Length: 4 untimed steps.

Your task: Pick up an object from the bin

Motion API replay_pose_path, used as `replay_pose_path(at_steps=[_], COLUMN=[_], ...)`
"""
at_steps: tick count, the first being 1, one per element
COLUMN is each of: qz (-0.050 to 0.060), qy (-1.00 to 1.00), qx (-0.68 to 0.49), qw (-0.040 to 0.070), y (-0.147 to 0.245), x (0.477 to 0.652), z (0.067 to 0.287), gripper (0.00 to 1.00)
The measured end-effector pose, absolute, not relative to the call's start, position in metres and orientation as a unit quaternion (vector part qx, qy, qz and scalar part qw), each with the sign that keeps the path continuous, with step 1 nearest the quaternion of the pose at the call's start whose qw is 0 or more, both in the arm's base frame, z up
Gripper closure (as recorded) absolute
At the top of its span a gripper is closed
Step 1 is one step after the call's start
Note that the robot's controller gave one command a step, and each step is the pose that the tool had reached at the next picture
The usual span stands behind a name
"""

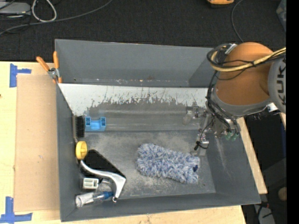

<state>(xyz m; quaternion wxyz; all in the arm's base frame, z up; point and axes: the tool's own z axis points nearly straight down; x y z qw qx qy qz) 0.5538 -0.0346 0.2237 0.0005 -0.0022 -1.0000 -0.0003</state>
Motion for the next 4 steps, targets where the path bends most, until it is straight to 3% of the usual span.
replay_pose_path(at_steps=[1,2,3,4], qz=[0.000,-0.001,-0.001,-0.002], qy=[-1.000,-1.000,-1.000,-1.000], qx=[0.006,0.008,-0.002,-0.003], qw=[-0.001,0.002,0.000,0.004], y=[-0.027,-0.023,-0.034,-0.048], x=[0.547,0.540,0.547,0.557], z=[0.140,0.103,0.124,0.067], gripper=[0.00,0.00,0.00,0.00])
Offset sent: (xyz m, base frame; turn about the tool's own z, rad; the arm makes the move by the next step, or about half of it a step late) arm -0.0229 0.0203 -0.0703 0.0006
